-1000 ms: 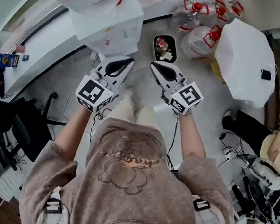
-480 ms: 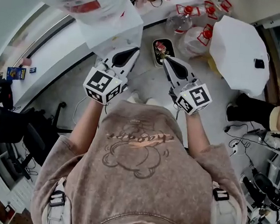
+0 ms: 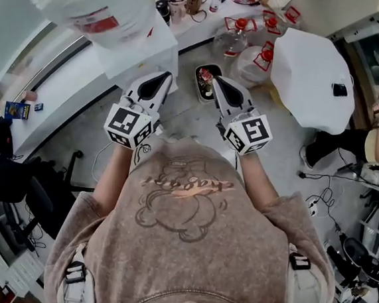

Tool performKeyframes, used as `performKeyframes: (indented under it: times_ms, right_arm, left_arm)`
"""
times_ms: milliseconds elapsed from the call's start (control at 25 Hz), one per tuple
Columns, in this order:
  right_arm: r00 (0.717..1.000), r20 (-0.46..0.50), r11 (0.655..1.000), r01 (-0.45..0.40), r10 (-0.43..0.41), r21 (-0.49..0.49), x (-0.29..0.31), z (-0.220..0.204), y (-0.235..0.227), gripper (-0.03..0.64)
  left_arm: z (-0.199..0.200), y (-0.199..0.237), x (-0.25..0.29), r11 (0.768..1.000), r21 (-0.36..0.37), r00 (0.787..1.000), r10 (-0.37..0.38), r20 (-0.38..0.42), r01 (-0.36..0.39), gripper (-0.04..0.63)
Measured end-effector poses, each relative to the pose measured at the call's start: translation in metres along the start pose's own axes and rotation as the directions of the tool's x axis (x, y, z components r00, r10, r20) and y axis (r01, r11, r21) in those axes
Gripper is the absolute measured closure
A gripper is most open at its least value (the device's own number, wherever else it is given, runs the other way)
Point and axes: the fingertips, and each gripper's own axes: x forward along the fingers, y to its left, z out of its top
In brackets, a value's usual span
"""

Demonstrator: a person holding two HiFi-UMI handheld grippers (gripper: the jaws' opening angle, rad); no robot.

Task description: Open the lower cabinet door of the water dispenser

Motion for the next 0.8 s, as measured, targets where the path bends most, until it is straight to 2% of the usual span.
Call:
performKeyframes:
  times_ms: [320, 800]
  right_arm:
    - [0.999, -0.009, 0.998, -0.040, 0.040, 0.046, 0.007, -0.023, -0.006, 0.612]
    - [0.995, -0.028, 0.995, -0.098, 0.099, 0.030, 0.014, -0.021, -0.007, 0.612]
  left_arm:
    - [-0.016, 0.005, 0.005, 0.998, -0.014, 0.998, 0.062, 0.001, -0.062, 0.578]
    - [-0.019, 0.012, 0.000, 0.991, -0.050, 0.993, 0.121, -0.003, -0.121, 0.578]
